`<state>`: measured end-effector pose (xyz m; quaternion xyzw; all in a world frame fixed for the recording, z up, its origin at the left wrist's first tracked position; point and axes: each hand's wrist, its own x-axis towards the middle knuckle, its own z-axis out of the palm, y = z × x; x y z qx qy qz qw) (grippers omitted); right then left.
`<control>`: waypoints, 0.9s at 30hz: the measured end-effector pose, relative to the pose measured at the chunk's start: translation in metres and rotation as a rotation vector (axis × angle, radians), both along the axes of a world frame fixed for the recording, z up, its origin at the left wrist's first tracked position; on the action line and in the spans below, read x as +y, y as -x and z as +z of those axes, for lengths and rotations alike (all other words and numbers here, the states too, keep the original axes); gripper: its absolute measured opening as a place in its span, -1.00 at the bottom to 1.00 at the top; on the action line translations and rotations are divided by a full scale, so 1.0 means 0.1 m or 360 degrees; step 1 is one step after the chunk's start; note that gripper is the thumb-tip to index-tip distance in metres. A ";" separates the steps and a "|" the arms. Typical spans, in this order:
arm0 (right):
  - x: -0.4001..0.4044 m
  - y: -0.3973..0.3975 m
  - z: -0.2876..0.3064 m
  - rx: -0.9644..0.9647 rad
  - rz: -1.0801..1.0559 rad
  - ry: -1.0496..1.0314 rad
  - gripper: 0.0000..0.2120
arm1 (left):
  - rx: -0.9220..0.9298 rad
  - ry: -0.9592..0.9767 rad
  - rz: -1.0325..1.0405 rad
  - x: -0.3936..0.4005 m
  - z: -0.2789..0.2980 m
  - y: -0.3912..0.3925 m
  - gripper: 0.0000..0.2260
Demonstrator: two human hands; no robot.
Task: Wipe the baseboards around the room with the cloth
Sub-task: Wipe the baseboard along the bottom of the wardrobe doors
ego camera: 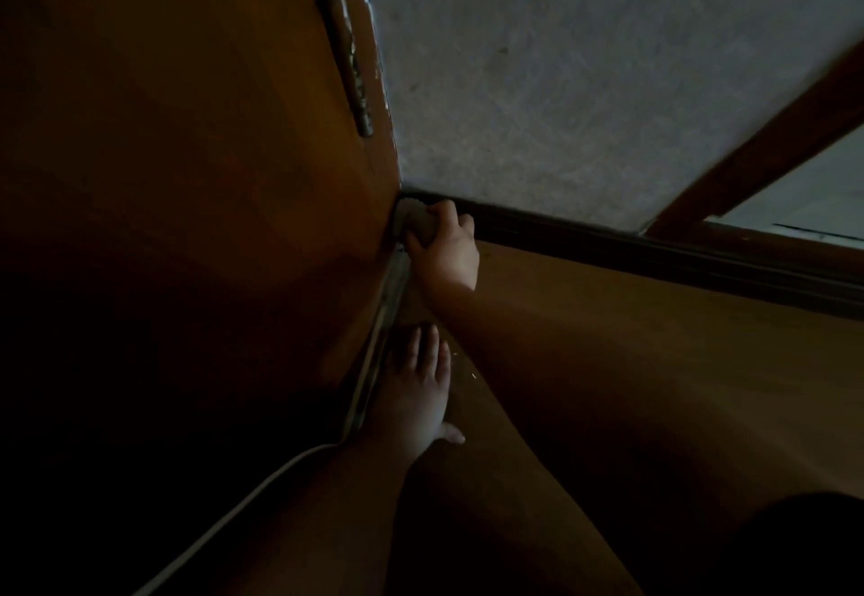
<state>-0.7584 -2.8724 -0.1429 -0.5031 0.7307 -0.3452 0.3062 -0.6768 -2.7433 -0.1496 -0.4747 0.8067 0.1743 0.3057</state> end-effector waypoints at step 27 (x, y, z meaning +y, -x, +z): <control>1.41 2.76 0.18 0.0407 -0.0830 -0.0207 -0.61 | -0.0079 0.0097 0.0027 -0.03 -0.17 0.03 0.17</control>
